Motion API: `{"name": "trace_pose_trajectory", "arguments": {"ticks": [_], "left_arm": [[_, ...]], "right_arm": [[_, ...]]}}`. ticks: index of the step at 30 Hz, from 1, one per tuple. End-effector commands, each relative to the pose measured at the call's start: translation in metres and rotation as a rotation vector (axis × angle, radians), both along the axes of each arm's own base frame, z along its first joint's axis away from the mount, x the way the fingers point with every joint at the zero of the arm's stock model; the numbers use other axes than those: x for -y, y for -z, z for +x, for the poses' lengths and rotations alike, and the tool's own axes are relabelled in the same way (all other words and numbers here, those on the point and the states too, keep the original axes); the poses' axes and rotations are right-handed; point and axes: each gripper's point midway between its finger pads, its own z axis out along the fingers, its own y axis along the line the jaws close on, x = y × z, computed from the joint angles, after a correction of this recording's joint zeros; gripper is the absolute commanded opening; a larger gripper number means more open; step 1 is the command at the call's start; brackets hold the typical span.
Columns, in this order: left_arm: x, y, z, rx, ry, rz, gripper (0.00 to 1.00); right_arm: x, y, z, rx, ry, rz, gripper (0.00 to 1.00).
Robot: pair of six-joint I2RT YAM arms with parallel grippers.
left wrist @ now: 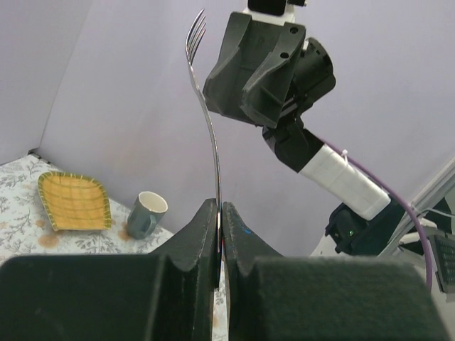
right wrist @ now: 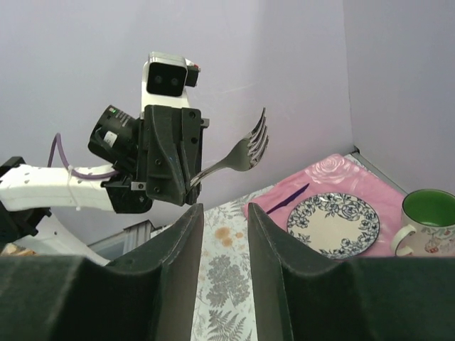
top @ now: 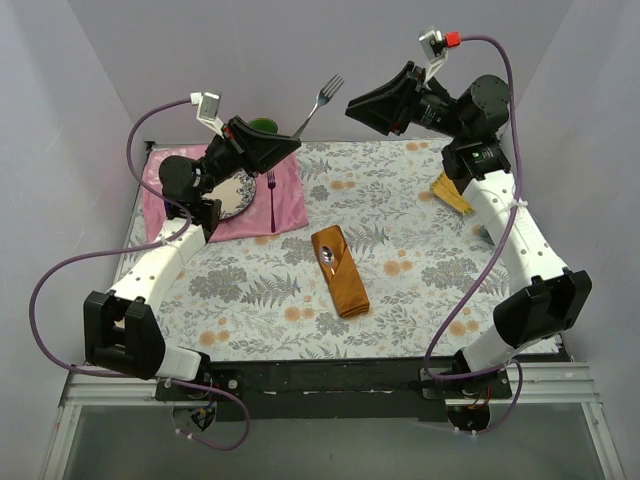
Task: Fold the napkin into a case and place the utensils inside
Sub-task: Pass from the left arm to the right
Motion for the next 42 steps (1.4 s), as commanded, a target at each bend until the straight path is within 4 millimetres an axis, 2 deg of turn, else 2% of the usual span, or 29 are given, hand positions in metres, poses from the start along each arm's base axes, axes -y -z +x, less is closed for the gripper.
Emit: {"name": "trace_pose_trajectory", "arguments": {"ticks": [1,3,7,14,27,37,40,41,42], "left_arm": [[-0.014,-0.023,-0.009,0.010,-0.067,-0.076,0.00],[-0.016,-0.022,-0.010,0.004,-0.073,-0.079,0.00],[-0.016,-0.016,-0.013,-0.015,-0.074,-0.071,0.00],[-0.016,-0.002,-0.010,-0.083,-0.083,-0.065,0.00],[-0.015,0.000,-0.016,-0.065,-0.051,-0.063,0.00],[-0.012,0.004,-0.021,-0.064,-0.034,-0.052,0.00],[-0.012,0.006,-0.021,-0.072,-0.034,-0.050,0.00],[-0.012,0.006,-0.020,-0.073,-0.035,-0.048,0.00],[-0.012,0.006,-0.021,-0.072,-0.034,-0.048,0.00]], "right_arm": [[-0.005,-0.037,0.000,0.054,0.050,0.097,0.38],[-0.005,-0.036,0.011,0.009,0.093,0.106,0.36],[-0.010,-0.041,0.017,-0.018,0.109,0.123,0.31],[-0.025,-0.036,0.010,-0.050,0.064,0.125,0.30],[-0.029,-0.025,0.023,-0.111,0.088,0.117,0.29],[-0.031,-0.027,0.021,-0.109,0.068,0.127,0.28],[-0.031,-0.027,0.021,-0.101,0.064,0.128,0.24],[-0.031,-0.028,0.021,-0.098,0.065,0.128,0.15],[-0.031,-0.028,0.020,-0.097,0.062,0.127,0.12]]}}
